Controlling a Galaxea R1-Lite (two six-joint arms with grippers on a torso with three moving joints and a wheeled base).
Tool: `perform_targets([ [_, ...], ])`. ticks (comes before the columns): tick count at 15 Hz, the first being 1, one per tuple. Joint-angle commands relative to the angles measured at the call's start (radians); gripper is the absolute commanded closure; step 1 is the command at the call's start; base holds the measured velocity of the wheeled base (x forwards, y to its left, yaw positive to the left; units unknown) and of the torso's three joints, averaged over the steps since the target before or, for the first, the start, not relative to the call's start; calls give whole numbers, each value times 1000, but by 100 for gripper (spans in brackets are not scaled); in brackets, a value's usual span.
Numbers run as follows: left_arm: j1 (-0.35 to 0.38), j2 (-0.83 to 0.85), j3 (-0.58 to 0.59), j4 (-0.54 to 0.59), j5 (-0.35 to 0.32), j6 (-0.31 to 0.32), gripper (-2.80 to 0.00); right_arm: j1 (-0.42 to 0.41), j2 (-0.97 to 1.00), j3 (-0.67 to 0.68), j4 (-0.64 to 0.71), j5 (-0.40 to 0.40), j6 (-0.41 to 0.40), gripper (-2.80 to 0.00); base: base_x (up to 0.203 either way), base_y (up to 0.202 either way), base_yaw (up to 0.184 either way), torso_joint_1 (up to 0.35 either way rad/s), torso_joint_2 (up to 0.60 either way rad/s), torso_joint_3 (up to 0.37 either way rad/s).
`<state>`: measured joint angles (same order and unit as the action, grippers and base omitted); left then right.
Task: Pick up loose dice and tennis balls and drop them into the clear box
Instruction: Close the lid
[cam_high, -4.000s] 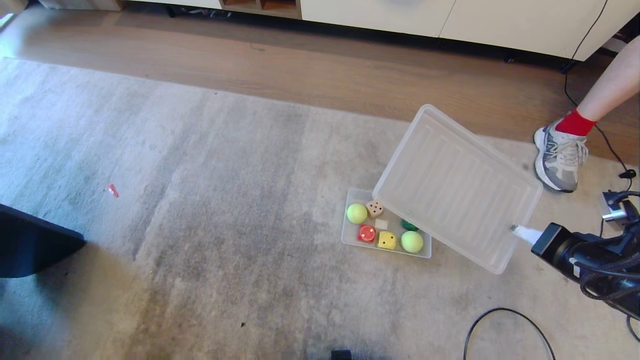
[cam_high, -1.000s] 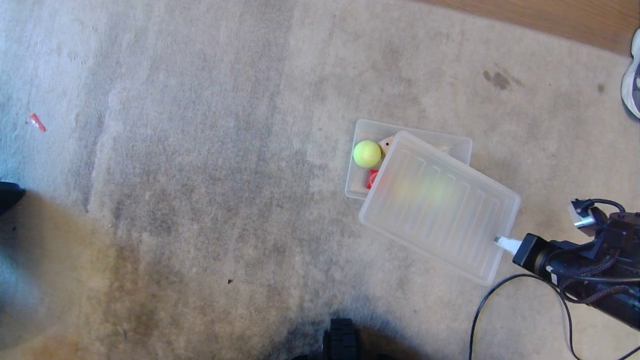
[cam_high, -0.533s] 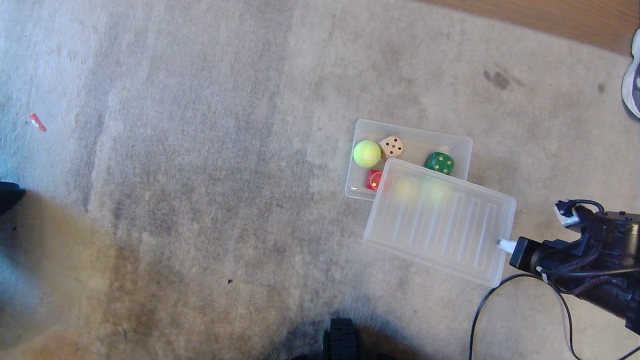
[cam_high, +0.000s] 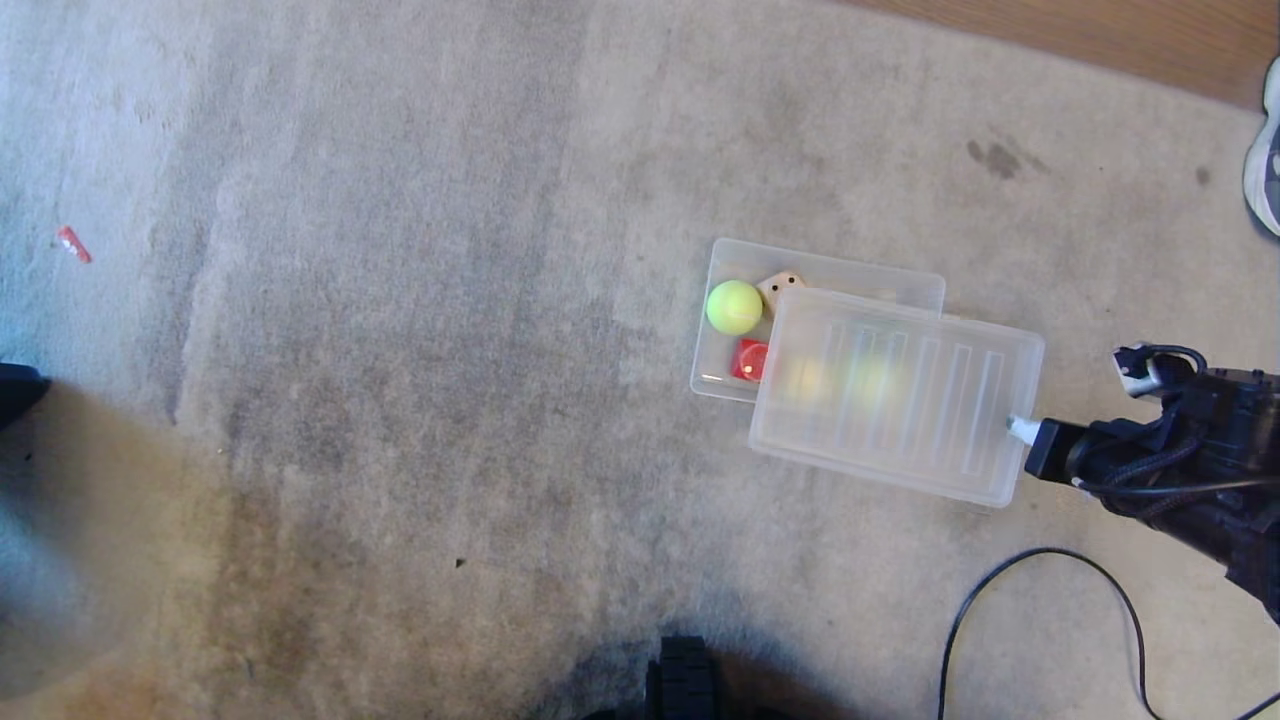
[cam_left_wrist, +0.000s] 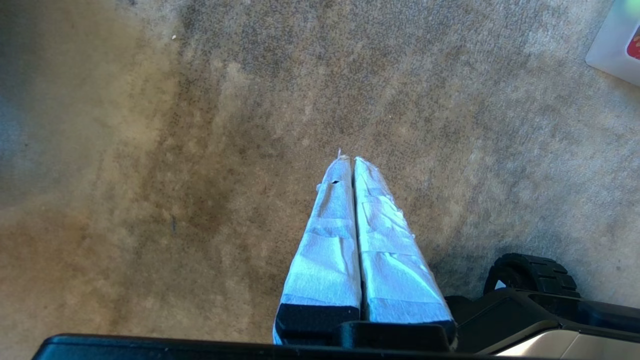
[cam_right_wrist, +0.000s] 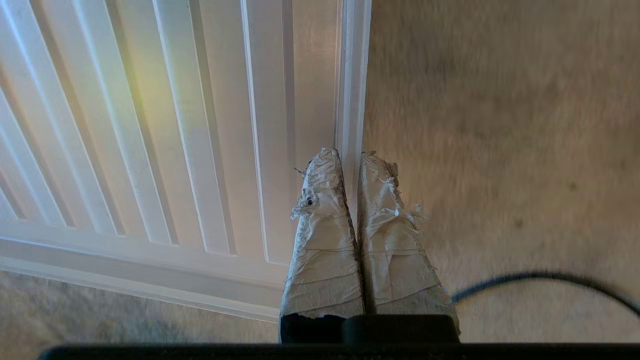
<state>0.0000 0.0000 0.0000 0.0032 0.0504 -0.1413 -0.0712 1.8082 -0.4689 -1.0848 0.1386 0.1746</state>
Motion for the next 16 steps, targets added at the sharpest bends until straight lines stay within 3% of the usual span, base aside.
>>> perform_targets([
  [1,0,0,0,0,0,-1,0,-3,44,-62,-8,3,-7,0,0,0,0,0,0,0],
  [5,0,0,0,0,0,-1,0,-18,74,-187,30,38,-21,0,0,0,0,0,0,0],
  [10,0,0,0,0,1,-1,0,2,35,-224,66,56,-10,0,0,0,0,0,0,0],
  [16,0,0,0,0,0,-1,0,43,51,-315,163,79,72,0,0,0,0,0,0,0],
])
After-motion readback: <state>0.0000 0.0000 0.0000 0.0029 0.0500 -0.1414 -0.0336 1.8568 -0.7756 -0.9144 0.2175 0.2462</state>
